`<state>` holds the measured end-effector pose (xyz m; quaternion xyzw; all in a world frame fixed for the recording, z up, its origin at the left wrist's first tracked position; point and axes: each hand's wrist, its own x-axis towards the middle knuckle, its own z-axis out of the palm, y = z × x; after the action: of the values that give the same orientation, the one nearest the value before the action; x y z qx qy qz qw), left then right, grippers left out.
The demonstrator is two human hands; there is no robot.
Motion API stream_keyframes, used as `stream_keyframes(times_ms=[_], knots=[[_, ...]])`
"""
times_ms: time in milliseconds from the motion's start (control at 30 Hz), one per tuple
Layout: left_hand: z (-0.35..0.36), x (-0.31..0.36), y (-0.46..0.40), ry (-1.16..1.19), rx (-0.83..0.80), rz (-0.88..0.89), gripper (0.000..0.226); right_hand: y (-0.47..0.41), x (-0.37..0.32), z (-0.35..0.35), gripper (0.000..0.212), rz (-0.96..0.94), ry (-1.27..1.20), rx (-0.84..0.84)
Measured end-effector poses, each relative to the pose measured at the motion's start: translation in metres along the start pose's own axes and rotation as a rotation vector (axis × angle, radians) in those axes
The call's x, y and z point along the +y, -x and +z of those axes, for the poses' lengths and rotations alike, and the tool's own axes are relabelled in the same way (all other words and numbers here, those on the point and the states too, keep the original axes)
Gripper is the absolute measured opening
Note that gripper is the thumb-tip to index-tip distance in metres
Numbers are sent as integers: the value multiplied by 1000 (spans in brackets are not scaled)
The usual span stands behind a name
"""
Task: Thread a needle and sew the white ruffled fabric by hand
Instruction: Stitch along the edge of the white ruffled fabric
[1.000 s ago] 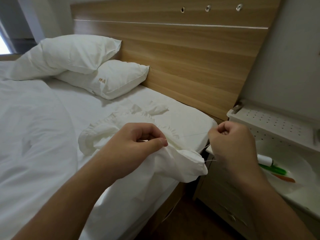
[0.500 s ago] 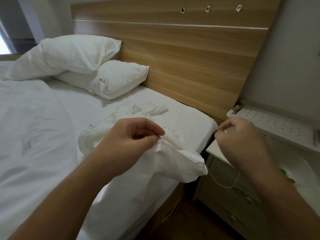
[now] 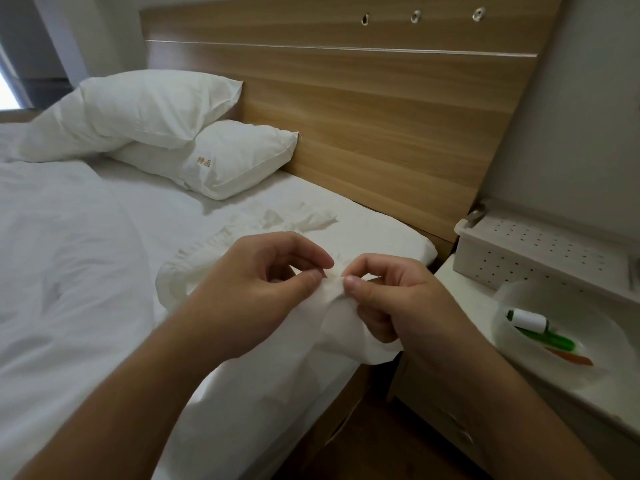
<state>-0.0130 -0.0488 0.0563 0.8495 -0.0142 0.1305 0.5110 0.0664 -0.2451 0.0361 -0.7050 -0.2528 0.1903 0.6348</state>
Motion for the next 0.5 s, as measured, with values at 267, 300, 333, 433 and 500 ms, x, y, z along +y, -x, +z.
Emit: stream_keyframes(times_ms=[267, 300, 333, 433, 500], knots=[[-2, 0, -1, -30, -99, -133, 10, 1, 0, -7, 13, -79, 127, 58], [-2, -1, -1, -33, -91, -135, 11, 1, 0, -7, 13, -89, 167, 68], [-3, -1, -1, -35, -79, -132, 12, 1, 1, -7, 13, -100, 200, 77], [-2, 1, -1, -42, -65, -118, 12, 0, 2, -6, 13, -108, 235, 88], [-1, 1, -1, -41, -71, -112, 13, 0, 3, -6, 13, -97, 243, 89]])
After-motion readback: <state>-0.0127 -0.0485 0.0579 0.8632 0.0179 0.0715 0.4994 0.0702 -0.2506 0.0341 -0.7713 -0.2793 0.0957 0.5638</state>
